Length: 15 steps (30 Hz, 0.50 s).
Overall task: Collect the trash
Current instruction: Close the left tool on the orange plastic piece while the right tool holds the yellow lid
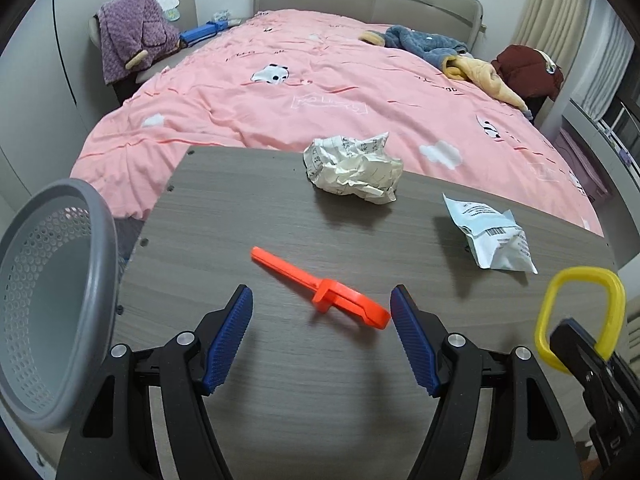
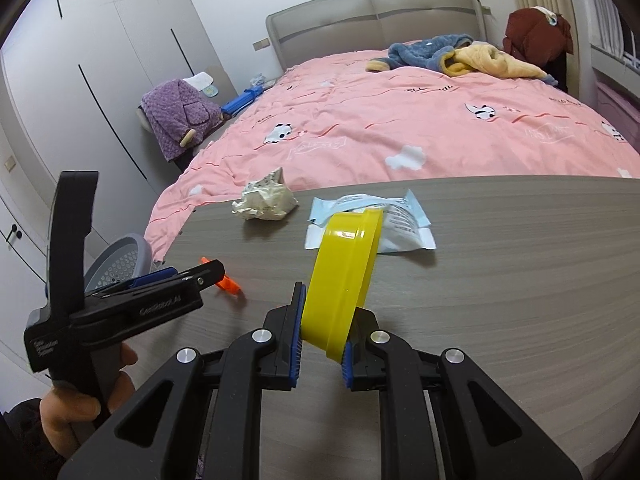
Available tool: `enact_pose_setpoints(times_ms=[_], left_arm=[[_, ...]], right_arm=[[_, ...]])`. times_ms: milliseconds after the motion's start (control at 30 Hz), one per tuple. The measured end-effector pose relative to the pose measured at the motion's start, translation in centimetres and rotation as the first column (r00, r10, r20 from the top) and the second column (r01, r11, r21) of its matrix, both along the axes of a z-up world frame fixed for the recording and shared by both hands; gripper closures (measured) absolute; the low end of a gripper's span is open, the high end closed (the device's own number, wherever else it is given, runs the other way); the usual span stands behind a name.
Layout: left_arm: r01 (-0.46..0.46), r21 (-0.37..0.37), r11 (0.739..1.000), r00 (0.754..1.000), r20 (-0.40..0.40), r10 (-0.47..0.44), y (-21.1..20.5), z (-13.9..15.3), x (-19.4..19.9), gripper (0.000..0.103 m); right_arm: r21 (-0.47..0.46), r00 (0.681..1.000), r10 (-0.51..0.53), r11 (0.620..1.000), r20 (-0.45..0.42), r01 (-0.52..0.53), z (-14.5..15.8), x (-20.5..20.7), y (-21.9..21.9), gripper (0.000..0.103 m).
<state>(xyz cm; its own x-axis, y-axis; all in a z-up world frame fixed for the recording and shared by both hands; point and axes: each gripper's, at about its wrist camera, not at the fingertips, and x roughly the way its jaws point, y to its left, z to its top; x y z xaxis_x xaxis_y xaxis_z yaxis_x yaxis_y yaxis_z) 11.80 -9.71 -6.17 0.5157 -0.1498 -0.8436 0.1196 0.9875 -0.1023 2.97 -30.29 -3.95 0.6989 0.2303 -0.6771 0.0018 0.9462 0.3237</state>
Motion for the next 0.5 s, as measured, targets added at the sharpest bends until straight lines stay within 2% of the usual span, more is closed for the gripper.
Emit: enact_pose_setpoints(times_ms=[267, 300, 467, 500], left_arm=[[-0.013, 0.021, 1.0, 1.0, -0.019, 0.013, -1.0, -1.0, 0.7, 0.035], [-0.009, 0.026, 1.0, 1.0, -0.021, 0.01, -1.1, -1.1, 0.7, 0.037], [0.007, 0.031, 0.999, 0.999, -0.031, -0.006, -1.5, -1.3, 0.6, 0.06], [0.01, 0.031, 0.999, 0.999, -0.032, -0.009, -1.5, -1.3, 0.5, 0.06]], right_arm=[[0.028, 1.0, -0.014, 1.0, 0.012, 0.014, -0.1, -0.7, -1.0, 0.087], [0.031, 1.0, -0.015, 0.999, 0.013, 0.015, -0.1, -0.8, -1.0, 0.087], [0.036, 1.0, -0.019, 0.999, 0.02, 0.018, 0.0, -1.1, -1.2, 0.087], [0.036, 1.0, -0.02, 0.999, 0.021, 0.019, 0.0, -1.2, -1.3, 0.087]])
